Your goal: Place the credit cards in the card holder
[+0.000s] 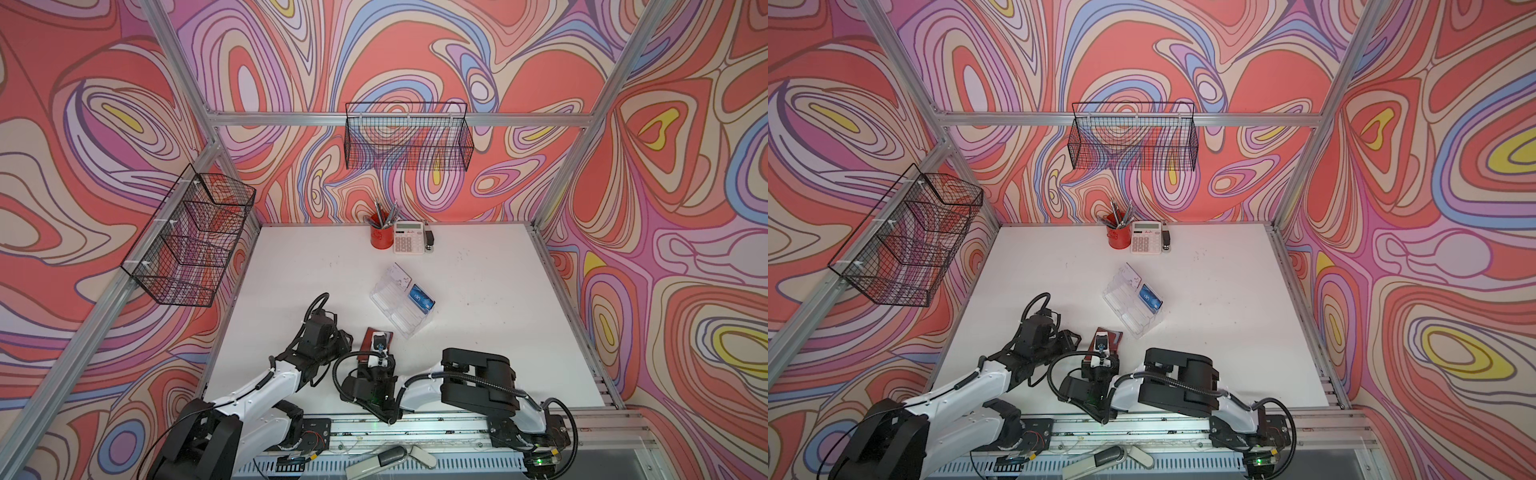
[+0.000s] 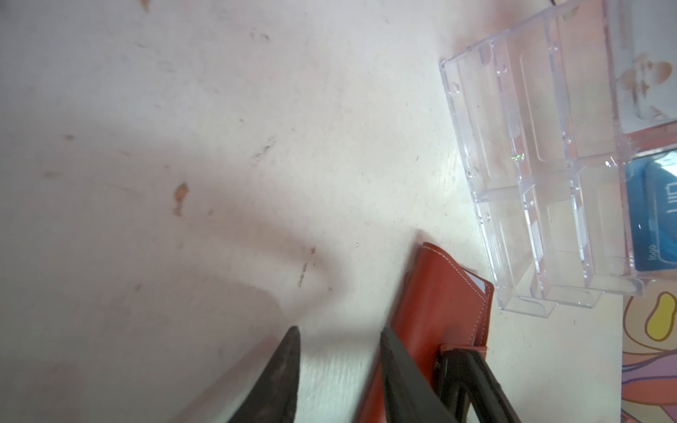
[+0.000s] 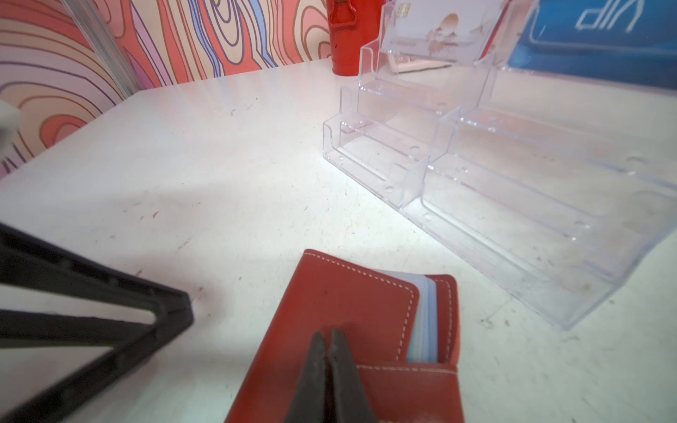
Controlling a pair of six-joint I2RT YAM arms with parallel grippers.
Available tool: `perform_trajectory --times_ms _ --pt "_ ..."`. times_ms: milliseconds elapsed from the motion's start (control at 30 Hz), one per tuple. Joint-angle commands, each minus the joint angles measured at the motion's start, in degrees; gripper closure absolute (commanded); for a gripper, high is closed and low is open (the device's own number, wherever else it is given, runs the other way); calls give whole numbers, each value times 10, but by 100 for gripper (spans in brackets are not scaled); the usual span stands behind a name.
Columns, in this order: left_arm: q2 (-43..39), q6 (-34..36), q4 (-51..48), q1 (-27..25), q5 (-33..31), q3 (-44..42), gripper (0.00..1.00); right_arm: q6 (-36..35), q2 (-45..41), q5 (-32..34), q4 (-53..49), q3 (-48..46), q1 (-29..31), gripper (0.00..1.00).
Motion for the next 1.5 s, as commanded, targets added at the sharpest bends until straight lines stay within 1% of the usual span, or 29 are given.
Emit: perform_trajectory --times_ms 0,100,200,233,300,367,500,567,733,833,900,1000,1100,1200,1267,1300,1367,1400,1467 --pt "-47 4 -100 31 -10 26 60 -20 187 -536 -348 -79 38 100" --pt "-75 12 -133 46 -2 41 59 -33 185 -547 -376 -62 38 100" --pt "-87 17 -153 49 3 52 59 -39 144 -548 -376 -50 34 100" --pt "-89 17 -158 49 4 54 59 -44 125 -542 -381 -36 31 97" --pt "-93 21 -168 50 5 62 59 -58 94 -518 -402 6 22 88" --pt "-98 26 -183 50 2 70 59 -73 67 -493 -420 47 6 85" --pt "-109 31 -214 53 -13 90 58 -107 -13 -471 -401 87 -37 75" --pt "-109 33 -230 56 -24 100 58 -127 -48 -446 -402 112 -51 70" --pt "-106 41 -248 60 -25 119 58 -182 -115 -413 -422 190 -71 63" --pt "-113 52 -253 60 -19 121 58 -196 -151 -383 -444 219 -74 60" --pt "-124 58 -257 61 -19 119 58 -196 -189 -368 -442 211 -77 56" --pt "-141 60 -264 60 -17 120 56 -204 -251 -368 -412 178 -85 51" --pt "-150 61 -265 60 -10 123 55 -206 -311 -356 -399 152 -90 47" --pt "-154 69 -269 61 -9 123 51 -203 -370 -349 -369 104 -94 39" --pt "-155 77 -249 61 8 122 51 -200 -395 -353 -351 73 -96 35" --pt "-151 80 -223 60 31 105 51 -196 -402 -354 -347 61 -97 35" --pt "-126 80 -187 61 60 77 52 -182 -399 -353 -355 46 -97 40" --pt "-106 78 -172 60 70 64 53 -167 -392 -353 -364 38 -96 43" --pt "-69 79 -125 57 100 39 57 -148 -373 -368 -363 22 -96 45"
